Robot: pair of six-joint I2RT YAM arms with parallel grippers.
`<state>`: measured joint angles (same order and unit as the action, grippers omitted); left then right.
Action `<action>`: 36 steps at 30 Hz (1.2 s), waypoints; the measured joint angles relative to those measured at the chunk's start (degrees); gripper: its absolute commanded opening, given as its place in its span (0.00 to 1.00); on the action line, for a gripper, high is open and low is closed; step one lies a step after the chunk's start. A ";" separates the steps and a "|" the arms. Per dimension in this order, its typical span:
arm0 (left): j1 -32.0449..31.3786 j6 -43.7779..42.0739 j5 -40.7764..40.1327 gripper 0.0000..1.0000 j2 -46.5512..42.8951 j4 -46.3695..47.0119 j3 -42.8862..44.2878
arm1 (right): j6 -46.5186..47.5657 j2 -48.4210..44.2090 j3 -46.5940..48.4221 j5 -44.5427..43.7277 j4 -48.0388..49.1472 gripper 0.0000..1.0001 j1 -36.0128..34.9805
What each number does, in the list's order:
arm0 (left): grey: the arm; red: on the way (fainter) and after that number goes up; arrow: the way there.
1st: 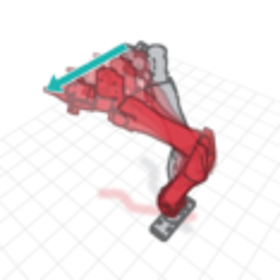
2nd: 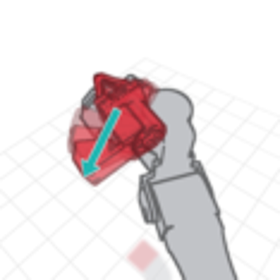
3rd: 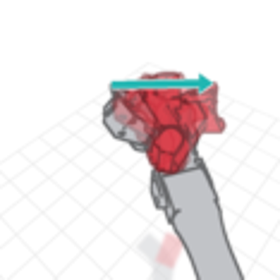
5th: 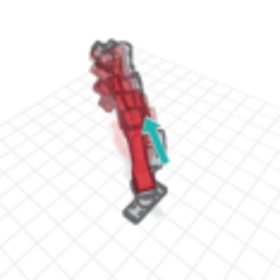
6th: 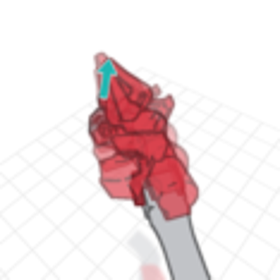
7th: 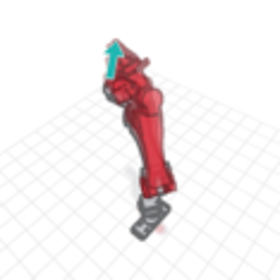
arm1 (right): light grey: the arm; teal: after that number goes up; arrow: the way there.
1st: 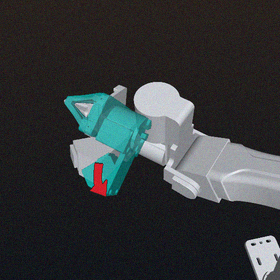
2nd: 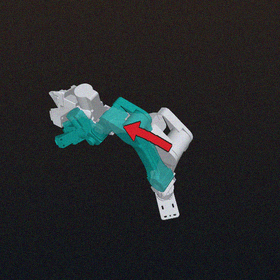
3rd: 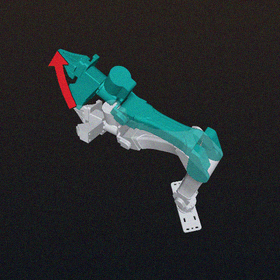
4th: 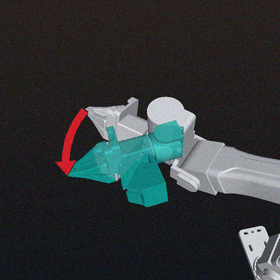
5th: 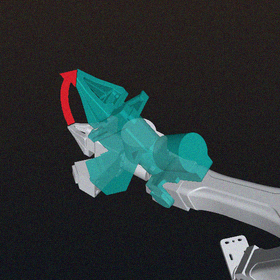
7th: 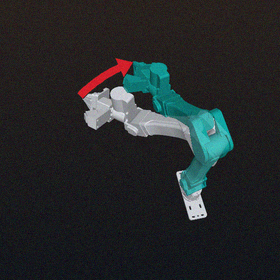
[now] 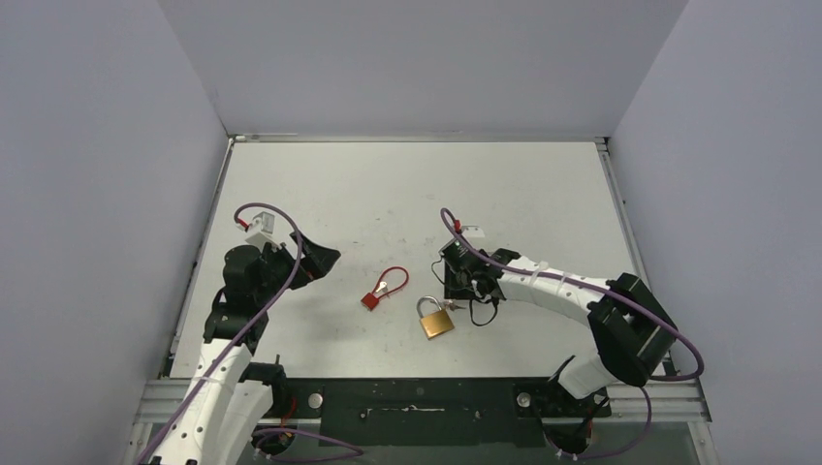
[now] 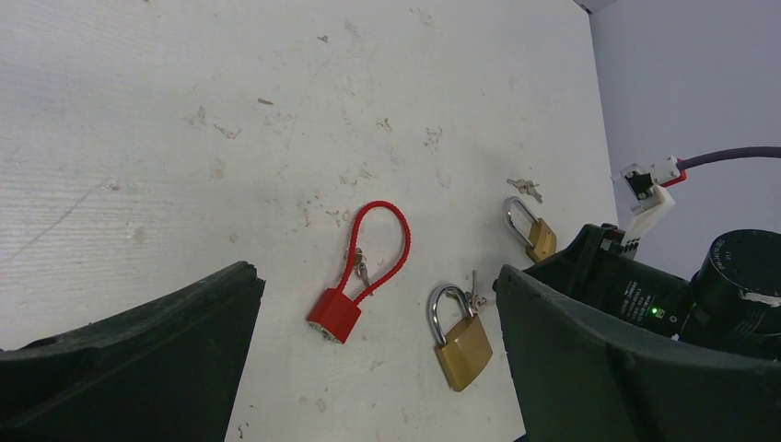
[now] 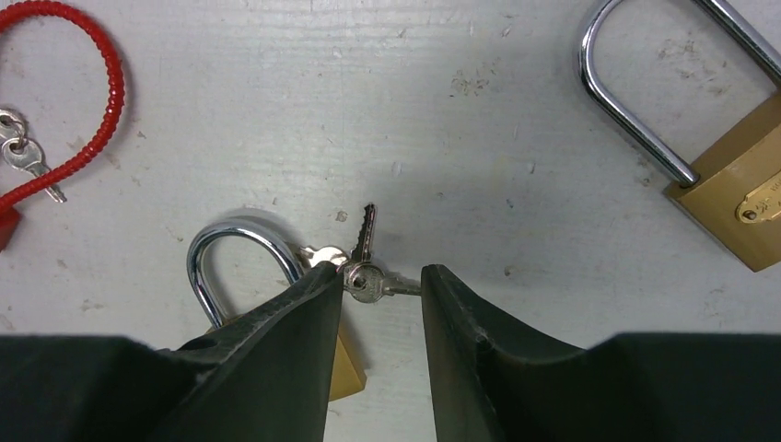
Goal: Unlock with the key
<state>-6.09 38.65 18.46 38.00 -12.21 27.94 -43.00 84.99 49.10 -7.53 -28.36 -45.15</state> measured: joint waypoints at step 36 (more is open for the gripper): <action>0.00 0.13 -0.24 0.97 2.40 0.02 -0.39 | 22.93 9.77 5.33 8.87 -1.77 0.27 -1.07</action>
<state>-6.09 38.79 18.22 40.40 -12.19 27.55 -20.08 94.76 54.43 1.34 -30.13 -46.22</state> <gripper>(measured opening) 0.973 0.323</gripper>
